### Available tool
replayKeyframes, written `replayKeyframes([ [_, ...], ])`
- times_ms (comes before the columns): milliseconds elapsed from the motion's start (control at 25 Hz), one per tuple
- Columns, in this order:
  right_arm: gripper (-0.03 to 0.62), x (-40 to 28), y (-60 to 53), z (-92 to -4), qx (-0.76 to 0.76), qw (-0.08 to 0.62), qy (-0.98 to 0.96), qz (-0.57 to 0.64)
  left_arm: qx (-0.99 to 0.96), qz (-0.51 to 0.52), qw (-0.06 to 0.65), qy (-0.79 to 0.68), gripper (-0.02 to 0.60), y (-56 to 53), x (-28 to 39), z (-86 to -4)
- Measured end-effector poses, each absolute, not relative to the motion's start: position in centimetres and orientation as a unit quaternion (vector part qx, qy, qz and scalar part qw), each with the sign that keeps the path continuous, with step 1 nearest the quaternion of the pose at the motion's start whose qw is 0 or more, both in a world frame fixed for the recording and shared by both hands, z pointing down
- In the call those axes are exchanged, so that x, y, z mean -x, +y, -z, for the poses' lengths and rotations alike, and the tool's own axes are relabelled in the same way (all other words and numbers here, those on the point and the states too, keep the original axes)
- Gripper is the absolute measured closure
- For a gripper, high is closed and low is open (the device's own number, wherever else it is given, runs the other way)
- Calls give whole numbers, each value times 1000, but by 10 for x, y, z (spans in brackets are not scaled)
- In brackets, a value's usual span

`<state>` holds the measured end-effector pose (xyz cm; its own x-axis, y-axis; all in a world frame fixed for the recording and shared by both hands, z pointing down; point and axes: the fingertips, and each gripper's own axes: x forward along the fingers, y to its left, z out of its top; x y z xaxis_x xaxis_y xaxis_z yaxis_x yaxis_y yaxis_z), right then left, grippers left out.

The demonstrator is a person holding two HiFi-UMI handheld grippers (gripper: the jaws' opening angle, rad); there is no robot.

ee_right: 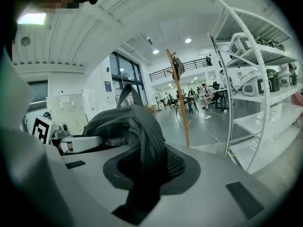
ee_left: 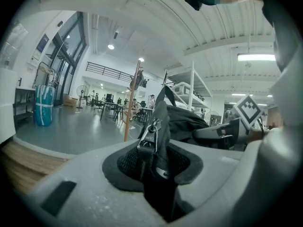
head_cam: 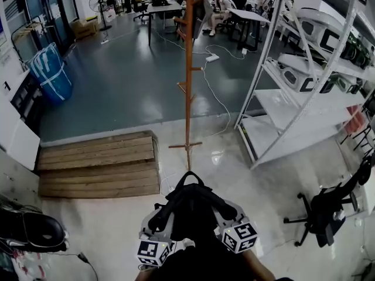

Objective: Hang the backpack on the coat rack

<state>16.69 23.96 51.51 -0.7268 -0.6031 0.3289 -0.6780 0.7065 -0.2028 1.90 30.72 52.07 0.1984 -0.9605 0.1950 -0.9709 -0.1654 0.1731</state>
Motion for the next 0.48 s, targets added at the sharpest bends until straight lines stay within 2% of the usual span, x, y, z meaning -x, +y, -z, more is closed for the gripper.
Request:
replayKeyframes([
  [480,517,-134,159,-524,-343,117,-918,-160,-758,-19,135,-638,465,228,12,-530],
])
